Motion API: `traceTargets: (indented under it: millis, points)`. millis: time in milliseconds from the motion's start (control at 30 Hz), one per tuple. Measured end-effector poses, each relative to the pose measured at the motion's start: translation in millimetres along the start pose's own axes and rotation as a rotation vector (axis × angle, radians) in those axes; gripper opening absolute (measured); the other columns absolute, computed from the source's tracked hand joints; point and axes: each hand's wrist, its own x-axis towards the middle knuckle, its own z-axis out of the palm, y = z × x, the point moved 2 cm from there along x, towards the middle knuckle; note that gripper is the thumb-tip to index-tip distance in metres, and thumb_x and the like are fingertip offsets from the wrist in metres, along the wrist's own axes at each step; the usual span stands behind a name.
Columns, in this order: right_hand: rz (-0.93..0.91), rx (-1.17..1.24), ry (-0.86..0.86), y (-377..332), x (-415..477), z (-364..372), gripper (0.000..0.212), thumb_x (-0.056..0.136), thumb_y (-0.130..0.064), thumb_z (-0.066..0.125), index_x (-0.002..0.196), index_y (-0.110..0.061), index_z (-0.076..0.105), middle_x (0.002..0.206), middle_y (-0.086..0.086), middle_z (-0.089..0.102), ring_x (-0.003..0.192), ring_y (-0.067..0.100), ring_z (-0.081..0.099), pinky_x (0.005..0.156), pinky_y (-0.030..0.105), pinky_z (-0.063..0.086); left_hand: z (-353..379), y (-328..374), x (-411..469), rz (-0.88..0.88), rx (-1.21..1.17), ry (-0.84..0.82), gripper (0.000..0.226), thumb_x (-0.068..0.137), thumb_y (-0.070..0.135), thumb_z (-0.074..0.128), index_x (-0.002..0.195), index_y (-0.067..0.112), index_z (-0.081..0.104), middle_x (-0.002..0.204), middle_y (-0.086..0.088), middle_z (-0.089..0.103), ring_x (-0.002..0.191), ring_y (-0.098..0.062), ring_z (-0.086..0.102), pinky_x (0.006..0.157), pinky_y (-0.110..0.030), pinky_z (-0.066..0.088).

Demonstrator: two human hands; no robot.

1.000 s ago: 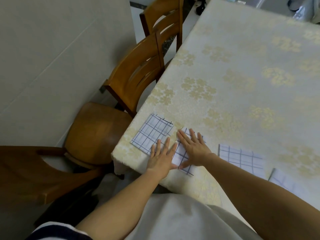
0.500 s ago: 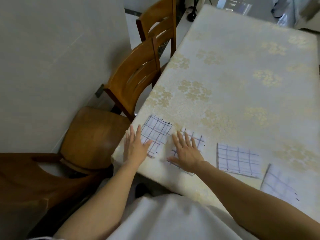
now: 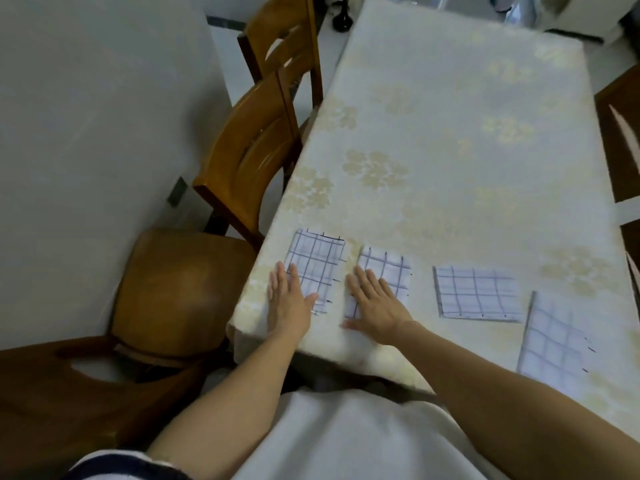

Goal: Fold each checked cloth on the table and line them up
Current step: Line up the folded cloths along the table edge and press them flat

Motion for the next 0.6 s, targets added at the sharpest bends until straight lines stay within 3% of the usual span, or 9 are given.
traceTargets:
  millis: [133, 233, 333, 467, 600]
  points:
    - [0.011, 0.023, 0.033, -2, 2, -1, 0.111, 0.083, -0.08, 0.041, 0.154, -0.022, -0.021, 0.159, 0.001, -0.03, 0.146, 0.023, -0.028, 0.123, 0.044, -0.009, -3, 2, -2, -0.013, 0.023, 0.009, 0.086, 0.102, 0.05, 0.045, 0.161, 0.017, -0.009, 0.167, -0.009, -0.019, 0.154, -0.027, -0.018, 0.126, -0.043, -0.004]
    - [0.027, 0.071, 0.178, 7, -6, -8, 0.093, 0.091, -0.075, 0.027, 0.157, -0.021, -0.011, 0.163, -0.003, -0.02, 0.148, 0.016, -0.023, 0.121, 0.036, -0.013, -5, 24, -8, 0.094, 0.159, 0.121, 0.083, 0.103, 0.054, 0.038, 0.16, 0.018, -0.011, 0.166, -0.007, -0.022, 0.153, -0.027, -0.02, 0.124, -0.041, -0.009]
    - [0.201, 0.191, 0.308, 31, -23, -8, 0.077, 0.096, -0.065, 0.009, 0.157, -0.02, -0.002, 0.164, -0.003, -0.011, 0.151, 0.015, -0.013, 0.123, 0.035, -0.008, 7, 66, -9, 0.282, 0.155, 0.094, 0.077, 0.106, 0.049, 0.036, 0.16, 0.02, -0.011, 0.165, -0.001, -0.022, 0.153, -0.021, -0.021, 0.125, -0.037, -0.01]
    - [0.427, 0.204, 0.356, 89, -53, 3, 0.064, 0.104, -0.045, 0.022, 0.158, -0.014, 0.006, 0.166, 0.007, 0.0, 0.153, 0.024, -0.004, 0.124, 0.041, -0.004, 33, 133, -1, 0.416, 0.078, -0.04, 0.066, 0.107, 0.033, 0.043, 0.162, 0.017, 0.008, 0.169, 0.002, -0.002, 0.156, -0.016, -0.006, 0.126, -0.03, 0.0]
    - [0.492, 0.231, 0.302, 133, -83, 9, 0.059, 0.1, -0.037, 0.039, 0.153, -0.016, 0.024, 0.162, 0.01, 0.018, 0.149, 0.03, 0.013, 0.122, 0.05, 0.01, 64, 193, 2, 0.439, 0.041, -0.142, 0.062, 0.107, 0.027, 0.047, 0.16, 0.015, 0.019, 0.169, 0.001, 0.012, 0.154, -0.02, 0.018, 0.123, -0.036, 0.022]
